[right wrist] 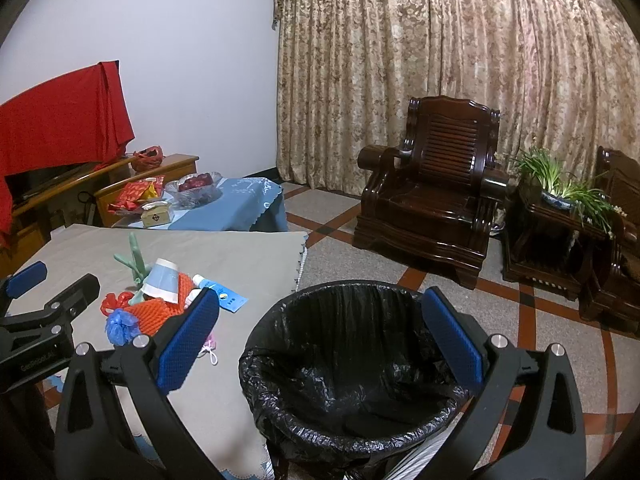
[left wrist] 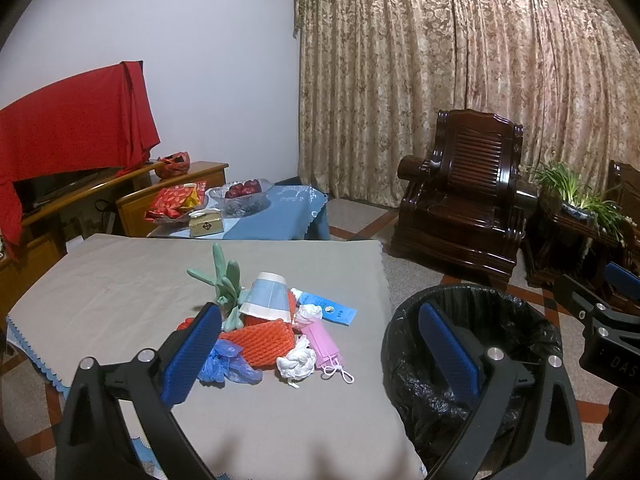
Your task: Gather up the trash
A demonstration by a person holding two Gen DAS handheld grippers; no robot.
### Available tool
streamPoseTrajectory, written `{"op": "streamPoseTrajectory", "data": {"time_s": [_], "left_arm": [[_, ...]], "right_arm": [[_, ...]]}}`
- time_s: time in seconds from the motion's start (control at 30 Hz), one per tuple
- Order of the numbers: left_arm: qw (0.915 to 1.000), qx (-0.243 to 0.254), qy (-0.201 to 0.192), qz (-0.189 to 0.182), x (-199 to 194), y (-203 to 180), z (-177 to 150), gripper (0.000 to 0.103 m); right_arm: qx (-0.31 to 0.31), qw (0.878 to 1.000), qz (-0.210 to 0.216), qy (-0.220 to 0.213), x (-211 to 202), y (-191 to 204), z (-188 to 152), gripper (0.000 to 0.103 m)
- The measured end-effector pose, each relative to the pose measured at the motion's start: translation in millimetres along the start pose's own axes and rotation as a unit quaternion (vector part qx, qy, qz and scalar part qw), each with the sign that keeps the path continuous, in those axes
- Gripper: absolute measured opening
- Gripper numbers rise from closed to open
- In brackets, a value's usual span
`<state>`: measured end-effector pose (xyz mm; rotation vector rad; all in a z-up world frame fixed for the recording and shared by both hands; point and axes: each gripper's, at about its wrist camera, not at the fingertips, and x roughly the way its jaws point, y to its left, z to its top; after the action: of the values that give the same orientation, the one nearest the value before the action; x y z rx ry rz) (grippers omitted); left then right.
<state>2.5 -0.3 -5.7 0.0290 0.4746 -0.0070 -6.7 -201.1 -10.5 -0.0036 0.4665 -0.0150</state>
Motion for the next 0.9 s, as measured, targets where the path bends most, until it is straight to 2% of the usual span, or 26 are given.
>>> {"op": "streamPoseTrajectory", "data": {"time_s": [0.9], "left_arm": [[1.0,0.0,0.002,0.0,1.0,-0.3,-0.1,0.097]], "right_arm": [[0.002,1.0,0.0,0.003,3.9,-2.8,-2.2,0.098]]}}
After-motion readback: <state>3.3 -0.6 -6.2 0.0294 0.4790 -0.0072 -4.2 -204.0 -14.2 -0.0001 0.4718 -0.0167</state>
